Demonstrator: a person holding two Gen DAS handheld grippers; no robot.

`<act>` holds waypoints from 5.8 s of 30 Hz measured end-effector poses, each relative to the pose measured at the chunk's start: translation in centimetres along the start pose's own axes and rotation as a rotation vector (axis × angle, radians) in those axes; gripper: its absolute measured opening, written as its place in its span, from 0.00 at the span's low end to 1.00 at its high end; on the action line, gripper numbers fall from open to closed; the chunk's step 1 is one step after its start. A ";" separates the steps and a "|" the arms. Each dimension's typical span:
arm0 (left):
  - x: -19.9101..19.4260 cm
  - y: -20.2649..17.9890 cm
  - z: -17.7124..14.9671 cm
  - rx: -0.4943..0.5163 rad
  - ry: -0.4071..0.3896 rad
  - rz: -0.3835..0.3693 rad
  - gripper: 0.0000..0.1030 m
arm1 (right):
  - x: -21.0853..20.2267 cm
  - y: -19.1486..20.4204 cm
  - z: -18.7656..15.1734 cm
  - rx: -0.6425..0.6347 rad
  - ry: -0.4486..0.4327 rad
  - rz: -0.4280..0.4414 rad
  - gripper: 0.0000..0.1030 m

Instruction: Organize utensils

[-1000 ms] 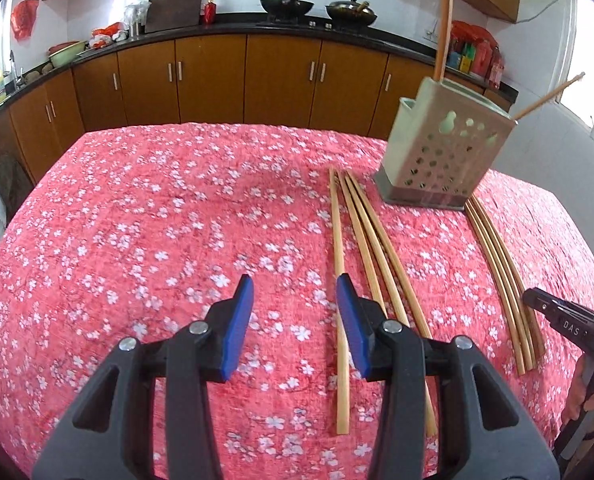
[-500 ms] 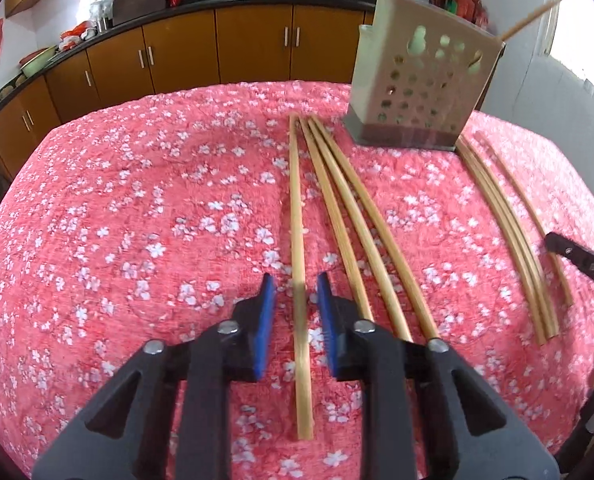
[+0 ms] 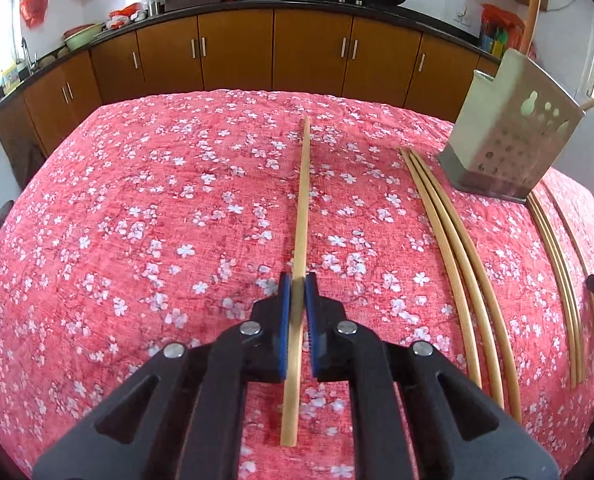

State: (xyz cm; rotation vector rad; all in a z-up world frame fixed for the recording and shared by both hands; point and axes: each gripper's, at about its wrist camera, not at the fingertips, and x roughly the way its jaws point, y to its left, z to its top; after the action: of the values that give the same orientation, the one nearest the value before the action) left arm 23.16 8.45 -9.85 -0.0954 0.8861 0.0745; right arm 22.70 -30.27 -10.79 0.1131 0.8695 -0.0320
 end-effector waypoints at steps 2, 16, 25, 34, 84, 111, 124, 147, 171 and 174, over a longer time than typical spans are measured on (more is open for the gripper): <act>-0.1 0.1 0.0 0.004 0.000 0.005 0.10 | 0.2 0.1 0.1 -0.002 0.000 -0.001 0.08; -0.1 -1.5 -0.4 0.044 0.001 0.003 0.23 | 0.2 0.0 0.0 0.010 -0.002 0.012 0.08; -0.2 -1.2 -0.4 0.031 0.000 -0.011 0.23 | 0.3 0.0 0.2 0.015 -0.003 0.016 0.08; -1.2 -0.8 -1.5 0.056 0.003 0.007 0.15 | -0.5 -0.4 -0.5 0.047 0.000 0.052 0.08; -23.0 -7.1 10.0 0.083 -0.524 -0.330 0.08 | -21.8 3.1 10.3 0.046 -0.665 0.335 0.07; -14.5 -12.0 17.2 -0.026 -0.565 -0.282 0.08 | -13.1 7.7 13.7 0.050 -0.599 0.290 0.08; -17.6 -9.7 16.1 -0.057 -0.602 -0.274 0.25 | -17.1 5.6 12.9 0.063 -0.660 0.262 0.21; -7.9 -1.5 0.3 -0.055 -0.138 -0.065 0.32 | -1.9 5.6 -1.0 -0.002 0.045 0.246 0.16; -2.4 -9.2 -3.1 0.101 0.060 -0.189 0.14 | -1.0 1.6 -1.3 0.032 0.018 0.062 0.08; -2.0 -9.5 -2.9 0.121 0.043 -0.145 0.09 | -0.7 1.8 -1.2 0.024 0.021 0.066 0.08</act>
State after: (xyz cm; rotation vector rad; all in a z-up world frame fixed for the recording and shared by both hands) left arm 20.60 -1.40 -9.62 -0.0488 0.9218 -0.1169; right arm 21.45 -28.32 -10.89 0.1650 0.8861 0.0204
